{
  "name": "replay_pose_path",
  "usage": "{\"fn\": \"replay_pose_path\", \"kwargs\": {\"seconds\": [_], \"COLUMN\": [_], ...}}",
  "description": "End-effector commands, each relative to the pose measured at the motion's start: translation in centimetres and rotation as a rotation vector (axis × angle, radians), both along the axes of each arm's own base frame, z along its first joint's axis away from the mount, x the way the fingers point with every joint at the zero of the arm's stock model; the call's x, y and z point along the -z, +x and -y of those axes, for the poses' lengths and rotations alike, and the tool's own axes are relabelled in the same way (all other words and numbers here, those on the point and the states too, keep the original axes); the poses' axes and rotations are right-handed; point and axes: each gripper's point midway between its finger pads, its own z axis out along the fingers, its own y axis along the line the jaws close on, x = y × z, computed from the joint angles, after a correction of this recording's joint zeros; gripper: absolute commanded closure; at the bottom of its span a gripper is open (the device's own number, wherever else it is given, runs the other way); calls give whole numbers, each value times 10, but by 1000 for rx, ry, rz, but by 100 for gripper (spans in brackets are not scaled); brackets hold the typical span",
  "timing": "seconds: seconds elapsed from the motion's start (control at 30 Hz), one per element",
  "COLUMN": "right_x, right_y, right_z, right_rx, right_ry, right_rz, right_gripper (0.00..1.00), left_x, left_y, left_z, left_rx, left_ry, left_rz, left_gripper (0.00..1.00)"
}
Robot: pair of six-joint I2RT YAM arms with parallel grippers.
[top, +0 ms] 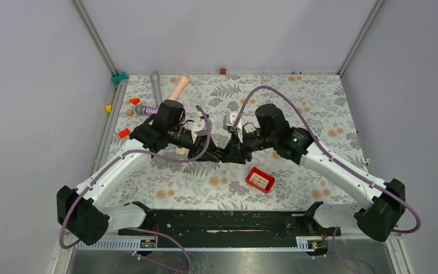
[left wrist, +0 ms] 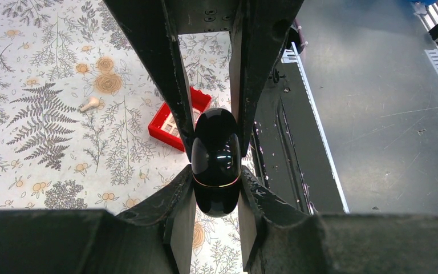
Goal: Insert the wireless bluetooth earbuds into the charging case
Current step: Place the charging case at the center of the board.
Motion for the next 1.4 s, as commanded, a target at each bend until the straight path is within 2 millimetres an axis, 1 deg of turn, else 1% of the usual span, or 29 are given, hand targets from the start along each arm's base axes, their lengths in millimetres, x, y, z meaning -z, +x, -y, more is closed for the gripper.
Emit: {"fn": "replay_pose_path", "kwargs": {"seconds": [0.0,0.07,0.1,0.17,0.3,0.4,0.5,0.53,0.57,0.6,0.8,0.97,1.1,1.17,1.27,1.37], "right_x": [-11,-13,-13,-14,-15,-16,-17,-17,-18,-19,-19,-22,-25,-26,-25,-17], "right_y": [-11,-13,-14,-15,-16,-17,-17,-17,-17,-17,-15,3,23,35,58,85], "right_z": [-4,-3,-3,-3,-3,-3,-2,-2,-2,-2,-1,4,14,21,34,53], "right_rx": [-63,-72,-74,-78,-82,-86,-85,-86,-86,-85,-76,15,93,140,228,336], "right_ry": [44,51,53,56,59,62,64,63,63,63,58,38,35,33,26,-11], "right_rz": [25,22,21,22,23,23,24,26,30,32,37,74,82,83,84,102], "right_gripper": [69,73,76,80,84,85,86,86,87,87,90,92,93,93,93,94], "left_x": [-7,-7,-7,-7,-7,-8,-8,-7,-6,-6,-8,-16,-26,-29,-30,-23], "left_y": [1,1,1,1,1,2,3,4,4,5,7,14,21,28,39,56], "left_z": [4,4,4,4,4,4,4,4,4,4,3,-5,-16,-24,-35,-54], "left_rx": [22,22,21,19,18,13,7,3,1,-1,-13,-56,-98,-132,-182,-245], "left_ry": [-37,-36,-37,-35,-35,-34,-30,-28,-26,-24,-22,-21,-26,-19,7,61], "left_rz": [30,29,29,28,27,30,33,33,35,34,49,92,151,177,214,254], "left_gripper": [87,86,84,77,70,61,48,39,10,3,2,1,1,2,1,2]}}
